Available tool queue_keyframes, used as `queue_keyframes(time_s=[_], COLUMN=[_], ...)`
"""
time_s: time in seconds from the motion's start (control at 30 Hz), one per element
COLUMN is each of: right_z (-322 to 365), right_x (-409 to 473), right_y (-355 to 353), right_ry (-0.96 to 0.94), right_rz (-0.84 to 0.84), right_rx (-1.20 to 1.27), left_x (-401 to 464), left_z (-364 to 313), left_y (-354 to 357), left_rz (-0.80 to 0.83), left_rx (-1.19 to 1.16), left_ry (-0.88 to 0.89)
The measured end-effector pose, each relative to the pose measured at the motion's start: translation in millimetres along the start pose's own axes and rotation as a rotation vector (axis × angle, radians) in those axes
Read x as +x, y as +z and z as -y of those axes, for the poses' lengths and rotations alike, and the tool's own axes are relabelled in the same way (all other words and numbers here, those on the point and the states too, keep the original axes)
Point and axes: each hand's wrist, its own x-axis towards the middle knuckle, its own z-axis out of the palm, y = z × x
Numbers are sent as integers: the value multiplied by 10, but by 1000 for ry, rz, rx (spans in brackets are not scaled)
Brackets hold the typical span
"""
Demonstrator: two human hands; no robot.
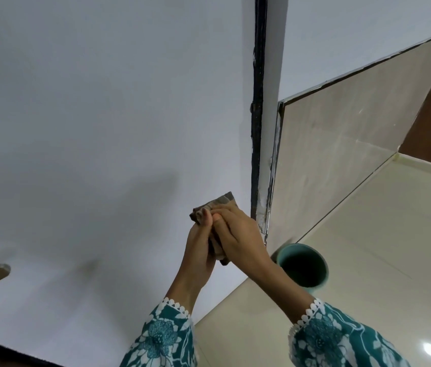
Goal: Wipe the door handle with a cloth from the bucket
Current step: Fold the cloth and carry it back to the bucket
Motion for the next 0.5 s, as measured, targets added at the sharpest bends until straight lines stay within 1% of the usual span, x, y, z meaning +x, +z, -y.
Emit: queue_keyframes(time_s=[0.07,0.1,0.13,0.2,0.23,0.27,0.33,0.37,0.4,0.43,0.5], right_z=[-86,-149,-235,-500,-646,-792,-1067,-1163,-1275,-1403,-1678], right_x=[35,47,56,68,71,65,24,5,6,24,110], right_y=[-150,-228,-301,-424,-469,-488,-469,-451,-430,-411,-421], right_ry=[69,129,195,350,469,608,826,887,912,915,925], right_rz=[85,75,7,-147,-142,-75,73,76,34,-37,-208], right_rx=[118,189,225,209,263,403,881,1079,1205,1267,1302], left_x=[49,41,58,152,214,280,436,557,658,768,1005], left_z=[6,-10,-27,-7,14,44,144,246,336,443,694], left_y=[34,56,73,81,95,163,329,412,517,611,764], left_rz=[44,45,25,-26,-37,-58,-43,-26,-2,25,55], left_rx=[-57,-70,-85,-147,-182,-202,-180,-130,-86,-31,62], left_ry=[38,41,20,-43,-77,-104,-126,-132,-142,-154,-218])
